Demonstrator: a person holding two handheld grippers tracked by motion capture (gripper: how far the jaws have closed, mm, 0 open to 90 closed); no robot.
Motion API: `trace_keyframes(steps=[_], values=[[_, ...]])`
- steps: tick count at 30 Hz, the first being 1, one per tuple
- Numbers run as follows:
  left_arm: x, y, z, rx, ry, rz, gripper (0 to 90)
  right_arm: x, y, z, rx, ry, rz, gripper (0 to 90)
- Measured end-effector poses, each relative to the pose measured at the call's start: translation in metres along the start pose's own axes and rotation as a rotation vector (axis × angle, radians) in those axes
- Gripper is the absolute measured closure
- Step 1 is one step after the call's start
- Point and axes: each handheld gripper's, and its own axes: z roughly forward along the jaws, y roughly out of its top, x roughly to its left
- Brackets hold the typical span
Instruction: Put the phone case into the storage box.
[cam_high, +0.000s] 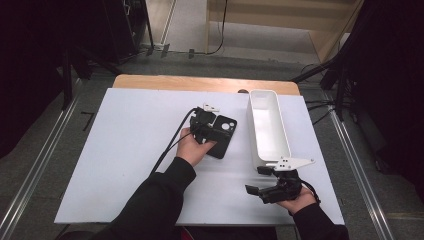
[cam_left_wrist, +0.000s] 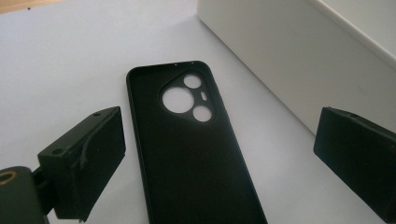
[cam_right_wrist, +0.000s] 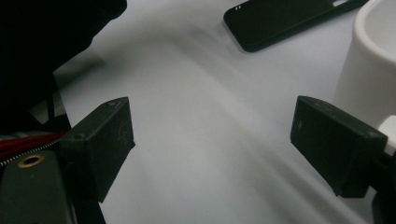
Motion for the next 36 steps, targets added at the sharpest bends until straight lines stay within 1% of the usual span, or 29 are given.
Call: trace_keyframes(steps=[6, 7, 8, 9, 10, 12, 13, 17, 21, 23, 25, 28, 30, 34, 35, 36], values=[[-0.003, 0.0, 0.006, 0.0, 0.002, -0.006, 1.6, 0.0, 0.0, 0.0, 0.002, 0.0, 0.002, 11.9], [-0.003, -0.001, 0.006, 0.002, -0.003, 0.003, 1.7, 0.0, 0.0, 0.0, 0.002, 0.001, 0.002, 11.9], [-0.003, -0.001, 0.006, 0.002, -0.003, 0.003, 1.6, 0.0, 0.0, 0.0, 0.002, 0.001, 0.002, 11.9], [-0.002, -0.002, 0.006, 0.018, -0.015, 0.031, 1.6, 0.0, 0.0, 0.0, 0.002, 0.001, 0.002, 11.9], [-0.003, -0.002, 0.007, 0.018, -0.007, 0.024, 1.4, 0.0, 0.0, 0.0, 0.002, 0.001, 0.002, 11.9], [-0.002, -0.002, 0.008, 0.017, -0.007, 0.022, 1.0, 0.0, 0.0, 0.0, 0.003, 0.001, 0.002, 11.9], [-0.002, -0.002, 0.01, 0.025, -0.002, 0.021, 0.0, 0.0, 0.0, 0.0, 0.005, 0.001, 0.006, 11.9], [-0.002, -0.004, 0.014, 0.035, -0.013, 0.018, 0.0, 0.0, 0.0, 0.0, 0.002, 0.0, 0.004, 11.9], [-0.003, -0.006, 0.018, 0.037, 0.001, 0.023, 0.0, 0.0, 0.0, 0.0, 0.005, 0.001, 0.009, 11.9], [-0.004, -0.008, 0.02, 0.035, 0.016, 0.031, 0.0, 0.0, 0.0, 0.0, 0.007, 0.001, 0.011, 11.9], [-0.003, -0.01, 0.023, 0.028, 0.025, 0.022, 0.0, 0.0, 0.0, 0.0, 0.008, 0.0, 0.011, 11.9], [-0.002, -0.013, 0.027, 0.035, 0.027, 0.011, 0.0, 0.0, 0.0, 0.0, 0.007, 0.001, 0.01, 11.9], [-0.002, -0.013, 0.028, 0.04, 0.032, 0.017, 0.0, 0.0, 0.0, 0.0, 0.007, 0.001, 0.01, 11.9], [-0.004, -0.017, 0.035, 0.053, 0.048, 0.016, 0.0, 0.0, -0.001, 0.0, 0.006, 0.002, 0.01, 11.9], [-0.004, -0.018, 0.037, 0.064, 0.05, 0.012, 0.0, 0.0, -0.001, 0.0, 0.006, 0.002, 0.009, 11.9], [-0.004, -0.02, 0.039, 0.068, 0.063, 0.009, 0.0, 0.0, -0.001, 0.0, 0.006, 0.002, 0.009, 11.9]])
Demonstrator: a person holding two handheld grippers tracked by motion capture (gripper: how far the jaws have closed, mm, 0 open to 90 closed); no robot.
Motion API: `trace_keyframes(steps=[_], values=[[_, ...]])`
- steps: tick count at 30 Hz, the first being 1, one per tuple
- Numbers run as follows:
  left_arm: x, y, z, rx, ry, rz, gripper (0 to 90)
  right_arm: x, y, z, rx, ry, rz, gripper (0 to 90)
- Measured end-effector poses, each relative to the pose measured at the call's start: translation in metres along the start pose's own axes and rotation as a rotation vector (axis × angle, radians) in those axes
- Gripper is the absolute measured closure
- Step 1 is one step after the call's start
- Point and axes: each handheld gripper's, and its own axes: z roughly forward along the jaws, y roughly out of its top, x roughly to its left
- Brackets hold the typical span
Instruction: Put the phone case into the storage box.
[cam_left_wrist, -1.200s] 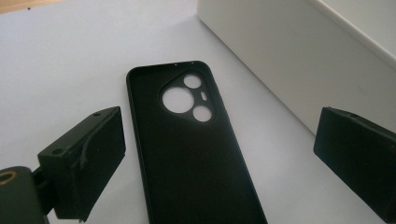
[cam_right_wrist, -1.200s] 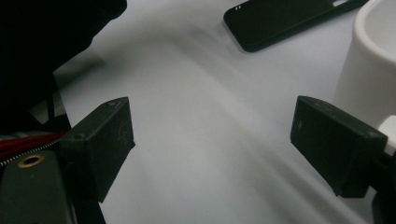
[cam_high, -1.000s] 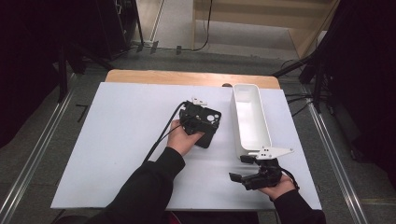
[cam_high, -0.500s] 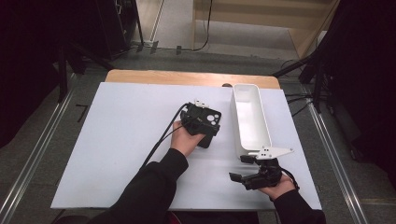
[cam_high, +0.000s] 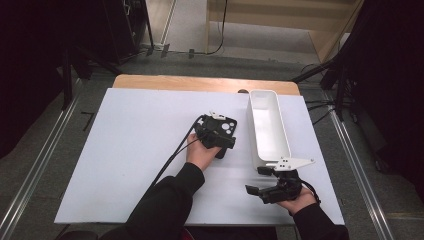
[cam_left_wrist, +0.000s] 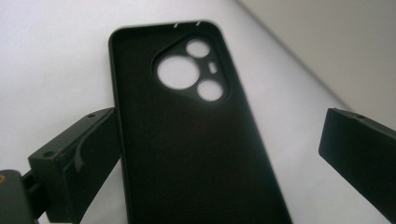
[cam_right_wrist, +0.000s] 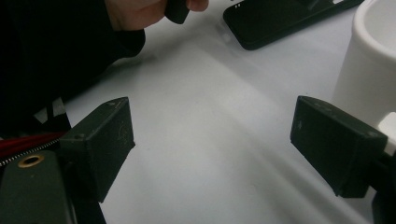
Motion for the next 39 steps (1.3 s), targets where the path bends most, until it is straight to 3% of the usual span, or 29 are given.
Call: trace_keyframes(steps=[6, 14, 26, 39], values=[[0.003, -0.007, 0.005, -0.021, 0.017, -0.036, 0.0, 0.0, 0.0, 0.0, -0.001, -0.001, -0.001, 11.9], [0.0, -0.011, 0.012, -0.003, 0.039, -0.024, 0.0, 0.0, 0.0, 0.0, 0.002, -0.002, 0.002, 11.9], [-0.009, -0.017, 0.016, -0.019, 0.117, 0.024, 0.0, 0.0, -0.001, 0.0, 0.005, -0.007, -0.002, 11.9], [-0.012, -0.018, 0.016, -0.019, 0.166, 0.034, 5.0, 0.001, -0.001, 0.001, 0.014, -0.006, -0.008, 11.9]])
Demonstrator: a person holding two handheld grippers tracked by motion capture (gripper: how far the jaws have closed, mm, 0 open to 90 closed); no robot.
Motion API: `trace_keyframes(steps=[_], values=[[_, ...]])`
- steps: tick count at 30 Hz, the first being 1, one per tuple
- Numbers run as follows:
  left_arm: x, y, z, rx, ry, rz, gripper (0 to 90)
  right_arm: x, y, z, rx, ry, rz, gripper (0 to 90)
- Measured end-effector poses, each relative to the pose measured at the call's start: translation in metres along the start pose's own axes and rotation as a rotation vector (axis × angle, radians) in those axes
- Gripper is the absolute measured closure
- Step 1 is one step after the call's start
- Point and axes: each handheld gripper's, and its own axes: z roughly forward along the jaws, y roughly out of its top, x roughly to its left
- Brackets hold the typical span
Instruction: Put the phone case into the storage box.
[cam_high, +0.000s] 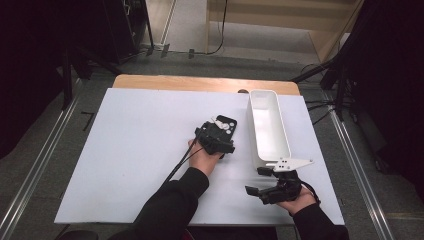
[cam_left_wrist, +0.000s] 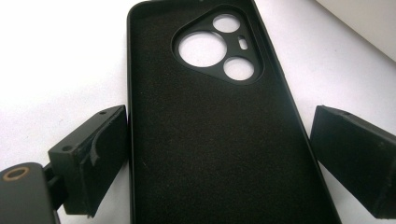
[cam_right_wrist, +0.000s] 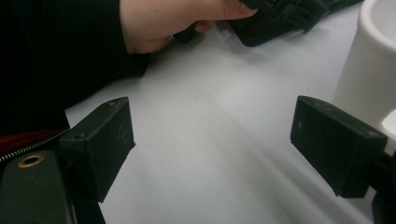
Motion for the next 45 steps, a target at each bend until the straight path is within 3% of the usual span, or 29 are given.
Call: trace_keyframes(steps=[25, 33, 37, 45], values=[[0.001, -0.001, -0.003, -0.012, 0.012, -0.011, 11.7, 0.0, 0.0, 0.0, 0.001, -0.003, 0.0, 11.9], [0.006, 0.001, -0.006, -0.008, -0.017, -0.008, 13.6, -0.001, 0.0, 0.0, 0.001, -0.005, -0.003, 11.9], [0.008, 0.004, -0.011, -0.022, -0.049, -0.033, 13.8, -0.001, 0.0, 0.0, -0.003, -0.004, -0.003, 11.9], [0.013, 0.01, -0.02, -0.031, -0.084, -0.039, 14.5, -0.001, 0.0, 0.0, -0.006, -0.005, 0.001, 11.9]])
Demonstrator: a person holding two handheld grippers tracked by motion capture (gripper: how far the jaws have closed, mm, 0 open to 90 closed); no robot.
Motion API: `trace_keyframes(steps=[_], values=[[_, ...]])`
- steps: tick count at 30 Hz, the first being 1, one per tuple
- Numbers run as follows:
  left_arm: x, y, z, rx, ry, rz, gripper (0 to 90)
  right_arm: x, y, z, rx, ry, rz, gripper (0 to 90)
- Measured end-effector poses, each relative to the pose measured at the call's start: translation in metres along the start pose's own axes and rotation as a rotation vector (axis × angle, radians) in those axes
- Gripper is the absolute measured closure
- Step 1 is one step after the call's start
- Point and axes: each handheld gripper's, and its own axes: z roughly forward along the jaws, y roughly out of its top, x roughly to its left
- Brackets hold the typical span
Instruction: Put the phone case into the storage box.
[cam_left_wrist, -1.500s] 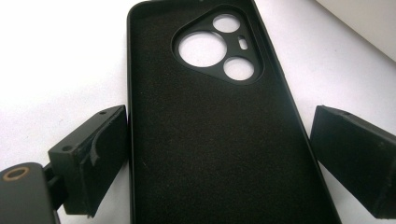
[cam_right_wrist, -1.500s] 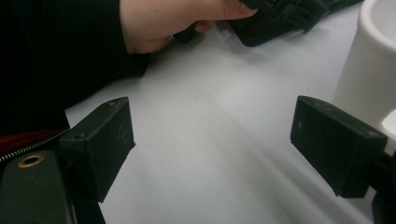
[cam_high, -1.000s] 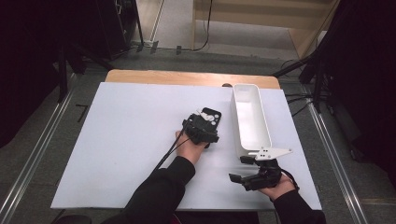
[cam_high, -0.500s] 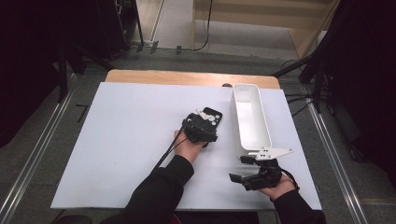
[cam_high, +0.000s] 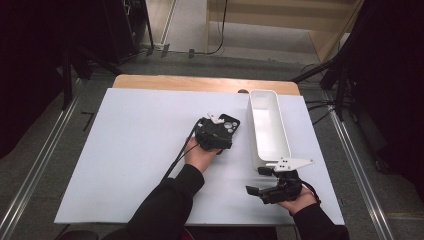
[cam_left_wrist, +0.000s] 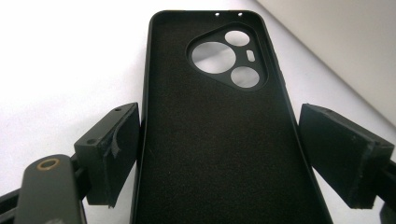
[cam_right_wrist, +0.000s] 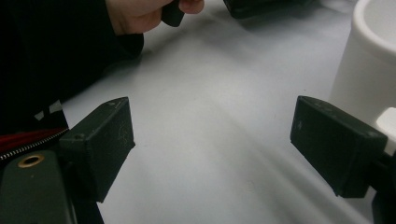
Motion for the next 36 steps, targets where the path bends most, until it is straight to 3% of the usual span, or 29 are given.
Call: trace_keyframes(steps=[11, 21, 36], values=[[0.008, 0.006, -0.016, -0.027, -0.055, -0.007, 14.6, 0.0, 0.0, -0.001, 0.001, -0.002, 0.005, 11.9], [0.02, 0.01, -0.041, -0.065, -0.151, -0.033, 14.7, 0.0, 0.001, -0.001, -0.005, -0.005, 0.008, 11.9], [0.044, -0.004, -0.073, -0.089, -0.236, -0.064, 14.7, 0.001, 0.002, 0.001, 0.011, -0.017, -0.001, 11.9]])
